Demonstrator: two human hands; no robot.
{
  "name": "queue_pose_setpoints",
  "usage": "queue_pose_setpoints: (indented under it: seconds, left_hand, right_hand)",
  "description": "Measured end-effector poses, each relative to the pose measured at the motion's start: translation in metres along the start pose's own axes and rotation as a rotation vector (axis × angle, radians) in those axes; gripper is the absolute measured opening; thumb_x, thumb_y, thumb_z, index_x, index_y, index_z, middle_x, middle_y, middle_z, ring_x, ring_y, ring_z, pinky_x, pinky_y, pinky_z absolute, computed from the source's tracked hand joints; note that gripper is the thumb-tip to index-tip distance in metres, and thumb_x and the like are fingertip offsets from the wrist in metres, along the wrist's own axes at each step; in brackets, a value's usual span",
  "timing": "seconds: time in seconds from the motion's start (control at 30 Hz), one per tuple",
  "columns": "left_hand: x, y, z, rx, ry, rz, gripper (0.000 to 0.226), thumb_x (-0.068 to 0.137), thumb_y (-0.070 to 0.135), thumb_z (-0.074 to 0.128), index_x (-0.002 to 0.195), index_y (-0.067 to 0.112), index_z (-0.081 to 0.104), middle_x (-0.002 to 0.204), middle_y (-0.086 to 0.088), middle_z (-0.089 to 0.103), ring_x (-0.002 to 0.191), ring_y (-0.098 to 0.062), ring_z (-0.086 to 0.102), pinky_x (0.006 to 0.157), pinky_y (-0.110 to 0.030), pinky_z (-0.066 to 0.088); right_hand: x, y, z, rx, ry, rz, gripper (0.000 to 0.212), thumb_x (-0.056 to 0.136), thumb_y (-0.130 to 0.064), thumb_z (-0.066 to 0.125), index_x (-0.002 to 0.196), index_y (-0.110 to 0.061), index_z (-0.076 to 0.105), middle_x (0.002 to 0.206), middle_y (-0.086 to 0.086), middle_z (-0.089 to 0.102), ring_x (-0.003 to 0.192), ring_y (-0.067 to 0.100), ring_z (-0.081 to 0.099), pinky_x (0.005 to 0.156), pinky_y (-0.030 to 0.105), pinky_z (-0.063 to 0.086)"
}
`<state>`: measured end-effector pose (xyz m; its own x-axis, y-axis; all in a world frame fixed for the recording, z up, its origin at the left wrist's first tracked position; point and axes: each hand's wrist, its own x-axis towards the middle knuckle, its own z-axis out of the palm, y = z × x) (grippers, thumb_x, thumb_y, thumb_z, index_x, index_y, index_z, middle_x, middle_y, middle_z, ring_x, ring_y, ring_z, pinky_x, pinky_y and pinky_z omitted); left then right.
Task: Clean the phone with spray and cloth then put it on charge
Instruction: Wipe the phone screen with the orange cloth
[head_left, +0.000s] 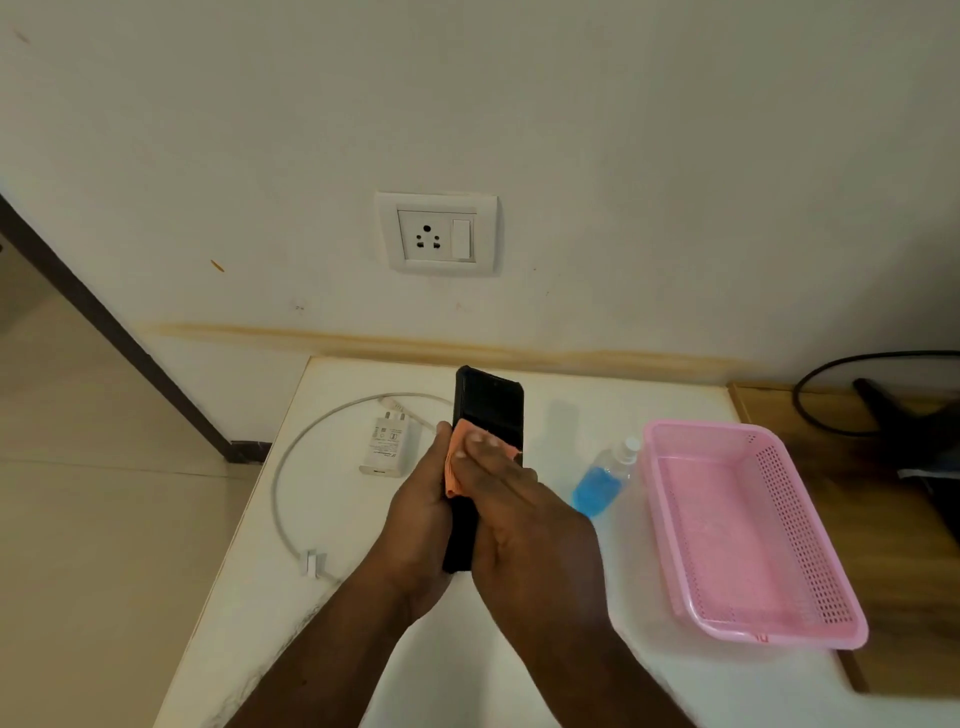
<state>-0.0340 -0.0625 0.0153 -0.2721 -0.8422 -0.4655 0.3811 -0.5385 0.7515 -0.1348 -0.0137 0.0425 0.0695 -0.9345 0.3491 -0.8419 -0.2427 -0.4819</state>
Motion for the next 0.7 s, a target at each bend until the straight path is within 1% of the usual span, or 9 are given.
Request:
queue_pose_setpoints:
  seconds: [0.1, 0.23, 0.3, 0.37, 0.43, 0.53, 0.6, 0.63, 0.7]
  left_hand:
    - [0.001, -0.003, -0.002, -0.030, -0.054, -0.006, 0.054, 0.083, 0.068, 0.045, 0.109, 0.033, 0.077, 0.113, -0.009, 0.076, 0.104, -0.028, 0.073, 0.074, -0.041, 0.061]
    - [-0.001, -0.004, 0.002, -0.033, -0.070, 0.011, 0.051, 0.082, 0.067, 0.043, 0.102, 0.038, 0.079, 0.107, -0.006, 0.078, 0.099, -0.026, 0.075, 0.072, -0.040, 0.062]
    - [0.000, -0.002, 0.001, -0.065, -0.030, 0.021, 0.055, 0.083, 0.064, 0.046, 0.111, 0.029, 0.077, 0.110, -0.013, 0.076, 0.102, -0.028, 0.074, 0.074, -0.038, 0.062]
    - [0.000, 0.001, -0.001, -0.103, 0.016, 0.011, 0.063, 0.088, 0.063, 0.045, 0.131, 0.021, 0.064, 0.120, -0.024, 0.070, 0.111, -0.037, 0.069, 0.085, -0.043, 0.059]
    - [0.000, 0.002, -0.003, -0.111, 0.032, 0.004, 0.064, 0.092, 0.063, 0.044, 0.140, 0.022, 0.053, 0.127, -0.027, 0.065, 0.115, -0.042, 0.065, 0.094, -0.050, 0.054]
    - [-0.002, -0.002, -0.001, -0.066, -0.039, -0.001, 0.055, 0.084, 0.065, 0.045, 0.115, 0.030, 0.075, 0.116, -0.014, 0.074, 0.107, -0.031, 0.072, 0.081, -0.042, 0.060]
    - [-0.004, -0.005, 0.002, -0.055, -0.077, -0.009, 0.051, 0.083, 0.065, 0.042, 0.102, 0.037, 0.079, 0.111, -0.008, 0.077, 0.103, -0.026, 0.073, 0.075, -0.039, 0.062]
    - [-0.004, -0.004, 0.003, -0.058, -0.073, -0.010, 0.051, 0.083, 0.065, 0.042, 0.102, 0.036, 0.079, 0.111, -0.008, 0.077, 0.104, -0.027, 0.073, 0.076, -0.039, 0.061]
    - [-0.002, -0.001, 0.000, -0.074, -0.033, 0.014, 0.057, 0.083, 0.065, 0.044, 0.112, 0.028, 0.077, 0.113, -0.013, 0.075, 0.106, -0.030, 0.072, 0.081, -0.041, 0.060]
  right_hand:
    - [0.006, 0.016, -0.005, 0.055, -0.051, 0.057, 0.056, 0.083, -0.005, 0.074, 0.134, -0.022, 0.059, 0.139, -0.009, 0.055, 0.128, 0.006, 0.050, 0.105, 0.027, 0.039]
    - [0.004, 0.030, -0.008, 0.059, -0.073, 0.144, 0.052, 0.095, -0.019, 0.062, 0.144, -0.028, 0.046, 0.147, -0.017, 0.041, 0.136, 0.005, 0.041, 0.109, 0.020, 0.027]
    - [0.000, 0.019, -0.003, 0.048, -0.096, 0.113, 0.056, 0.087, -0.014, 0.072, 0.139, -0.023, 0.053, 0.142, -0.011, 0.051, 0.129, 0.010, 0.051, 0.105, 0.025, 0.035]
    - [-0.004, 0.003, 0.003, 0.031, -0.093, 0.020, 0.062, 0.070, -0.008, 0.086, 0.128, -0.017, 0.064, 0.131, -0.003, 0.062, 0.118, 0.015, 0.060, 0.095, 0.035, 0.047]
    - [-0.003, 0.001, 0.006, 0.012, -0.082, -0.037, 0.063, 0.064, -0.008, 0.090, 0.123, -0.016, 0.068, 0.126, -0.002, 0.066, 0.115, 0.015, 0.063, 0.090, 0.038, 0.051]
    - [0.004, 0.015, 0.000, 0.050, -0.045, 0.042, 0.056, 0.081, -0.007, 0.077, 0.133, -0.021, 0.061, 0.136, -0.008, 0.058, 0.124, 0.008, 0.055, 0.103, 0.029, 0.039]
    - [0.006, 0.025, -0.007, 0.070, -0.045, 0.117, 0.052, 0.091, -0.011, 0.066, 0.139, -0.027, 0.054, 0.142, -0.015, 0.049, 0.130, 0.003, 0.047, 0.108, 0.018, 0.031]
    - [0.005, 0.025, -0.009, 0.053, -0.053, 0.122, 0.051, 0.092, -0.013, 0.064, 0.139, -0.029, 0.052, 0.143, -0.017, 0.048, 0.131, 0.002, 0.045, 0.107, 0.015, 0.028]
    - [0.001, 0.018, -0.007, 0.035, -0.083, 0.099, 0.052, 0.087, -0.011, 0.070, 0.135, -0.026, 0.057, 0.139, -0.014, 0.053, 0.126, 0.006, 0.052, 0.105, 0.021, 0.034]
